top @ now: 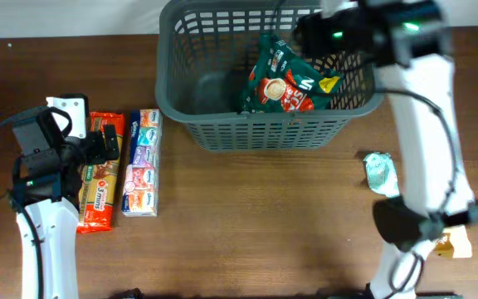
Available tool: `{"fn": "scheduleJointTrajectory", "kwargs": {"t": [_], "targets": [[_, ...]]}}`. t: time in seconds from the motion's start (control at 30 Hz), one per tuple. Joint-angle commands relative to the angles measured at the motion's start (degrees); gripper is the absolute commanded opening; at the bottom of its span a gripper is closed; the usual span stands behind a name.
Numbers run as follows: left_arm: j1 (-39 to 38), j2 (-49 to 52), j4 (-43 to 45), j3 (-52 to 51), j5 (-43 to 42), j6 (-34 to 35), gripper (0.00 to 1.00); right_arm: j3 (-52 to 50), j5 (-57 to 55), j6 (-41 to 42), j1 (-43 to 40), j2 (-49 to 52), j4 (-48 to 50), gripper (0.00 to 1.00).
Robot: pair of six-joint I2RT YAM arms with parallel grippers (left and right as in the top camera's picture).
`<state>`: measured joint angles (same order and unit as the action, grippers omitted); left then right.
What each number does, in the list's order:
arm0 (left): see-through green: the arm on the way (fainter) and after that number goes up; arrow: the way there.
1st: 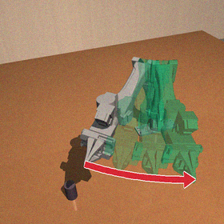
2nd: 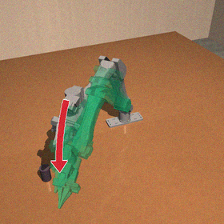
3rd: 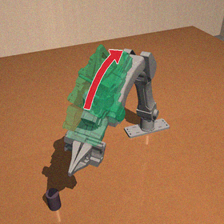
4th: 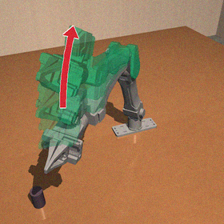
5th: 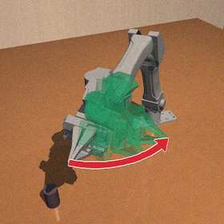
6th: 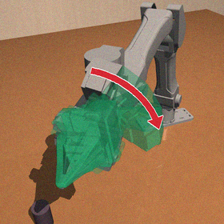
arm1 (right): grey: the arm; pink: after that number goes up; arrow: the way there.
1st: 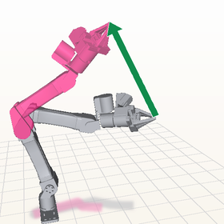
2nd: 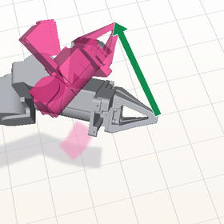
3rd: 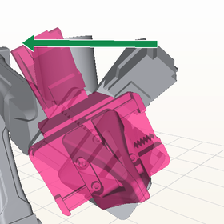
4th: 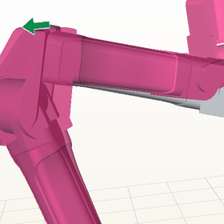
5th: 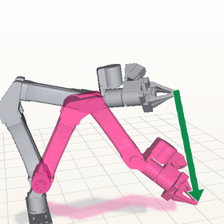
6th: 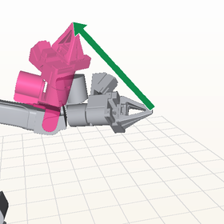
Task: Pack container
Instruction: 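Lower the Nescafé bag into the basket and open the right gripper, then grasp the clear pasta bag on the right with the right gripper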
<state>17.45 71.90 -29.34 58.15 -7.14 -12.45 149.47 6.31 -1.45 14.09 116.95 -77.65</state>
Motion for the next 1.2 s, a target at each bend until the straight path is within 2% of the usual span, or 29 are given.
{"fn": "scheduleJointTrajectory", "kwargs": {"t": [0.0, 0.07, 0.23, 0.37, 0.57, 0.7, 0.83, 1.03, 1.17], "targets": [[0.2, 0.3, 0.1, 1.0, -1.0, -0.7, 0.99, 1.9, -9.0, 1.2, -4.3, -8.8, -0.3, 0.68], [0.2, 0.3, 0.1, 1.0, -1.0, -0.7, 0.99, 1.9, -9.6, 1.7, -7.7, -10.9, -1.0, 0.70], [0.2, 0.3, 0.1, 1.0, -1.0, -0.7, 0.99, -1.4, -6.9, 4.9, -22.2, -14.8, -3.5, 0.70], [0.2, 0.3, 0.1, 1.0, -1.0, -0.7, 0.99, -15.0, -0.3, 4.9, -35.3, -19.7, 1.5, 0.71], [0.2, 0.3, 0.1, 1.0, -1.0, -0.7, 0.99, -46.2, 0.9, 4.9, -48.4, -27.0, 14.4, 0.77], [0.2, 0.3, 0.1, 1.0, -1.0, -0.7, 0.99, -61.5, 0.6, 4.9, -51.0, -27.2, 19.2, 0.77], [0.2, 0.3, 0.1, 1.0, -1.0, -0.7, 0.99, -73.0, -1.2, 4.9, -49.8, -27.2, 18.0, 0.75], [0.2, 0.3, 0.1, 1.0, -1.0, -0.7, 0.99, -76.3, -12.3, 8.6, -49.7, -27.2, 11.8, 0.75], [0.2, 0.3, 0.1, 1.0, -1.0, -0.7, 0.99, -77.5, -14.6, 8.6, -49.7, -27.2, 9.2, 0.75]]}}
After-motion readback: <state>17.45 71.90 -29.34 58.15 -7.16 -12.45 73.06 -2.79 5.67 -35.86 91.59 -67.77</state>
